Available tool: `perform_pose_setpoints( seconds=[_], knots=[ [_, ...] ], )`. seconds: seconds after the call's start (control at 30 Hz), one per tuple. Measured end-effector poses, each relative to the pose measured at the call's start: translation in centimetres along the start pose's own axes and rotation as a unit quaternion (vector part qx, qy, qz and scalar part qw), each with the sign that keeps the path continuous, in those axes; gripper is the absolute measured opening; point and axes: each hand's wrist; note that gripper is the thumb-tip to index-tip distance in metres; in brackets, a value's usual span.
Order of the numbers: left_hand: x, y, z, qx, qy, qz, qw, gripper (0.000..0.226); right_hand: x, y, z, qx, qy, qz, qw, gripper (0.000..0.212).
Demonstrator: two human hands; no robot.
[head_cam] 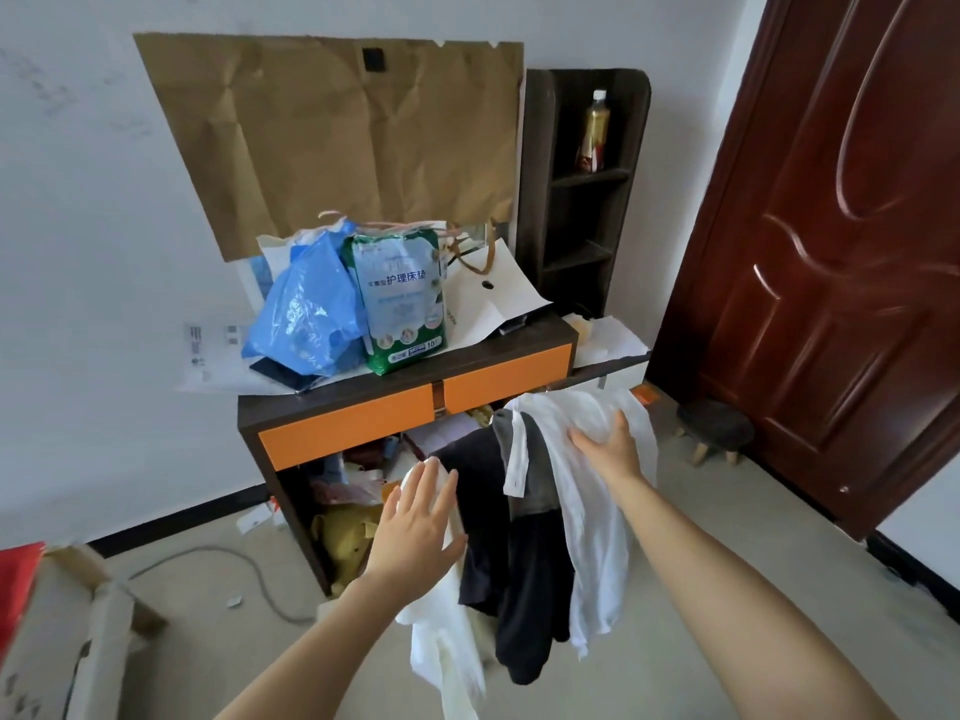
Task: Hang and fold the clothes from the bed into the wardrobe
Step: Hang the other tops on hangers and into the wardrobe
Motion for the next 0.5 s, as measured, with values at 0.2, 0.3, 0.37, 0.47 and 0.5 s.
perform_pose_setpoints(
  seconds=[0.2,0.3,0.37,0.47,0.5],
  knots=[
    [-1.3,-0.4,-0.6,-0.002,-0.009,-0.002,1.000,0.074,3.6,-1.7,-0.7,0.016,0.058,0.023,0.998,0.027],
    [-1.0,-0.5,-0.4,0.003,-0.001,-0.027,1.000,0.075,6.1,-1.3,-3.4,0.083,0.077,0.076,0.991,0.031],
    [-1.1,-0.6,-0.4,0.012,0.003,-0.041,0.999,0.076,7.7,-0.2,-6.5,0.148,0.073,0.115,0.980,0.044],
    [-0.8,-0.5,-0.2,0.013,0.004,-0.053,0.999,0.078,9.4,2.5,-11.7,0.231,0.028,0.116,0.966,0.042],
    [-0.8,-0.6,-0.3,0.013,0.006,-0.058,0.998,0.078,9.9,3.7,-13.4,0.256,-0.002,0.105,0.961,0.038]
  ],
)
Point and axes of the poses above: each hand's wrist, its own y-axis away from the middle knuckle, its own x-axis out of the back of the hand, z = x × y, and after that the axes turned 15 degrees about -z, right-handed
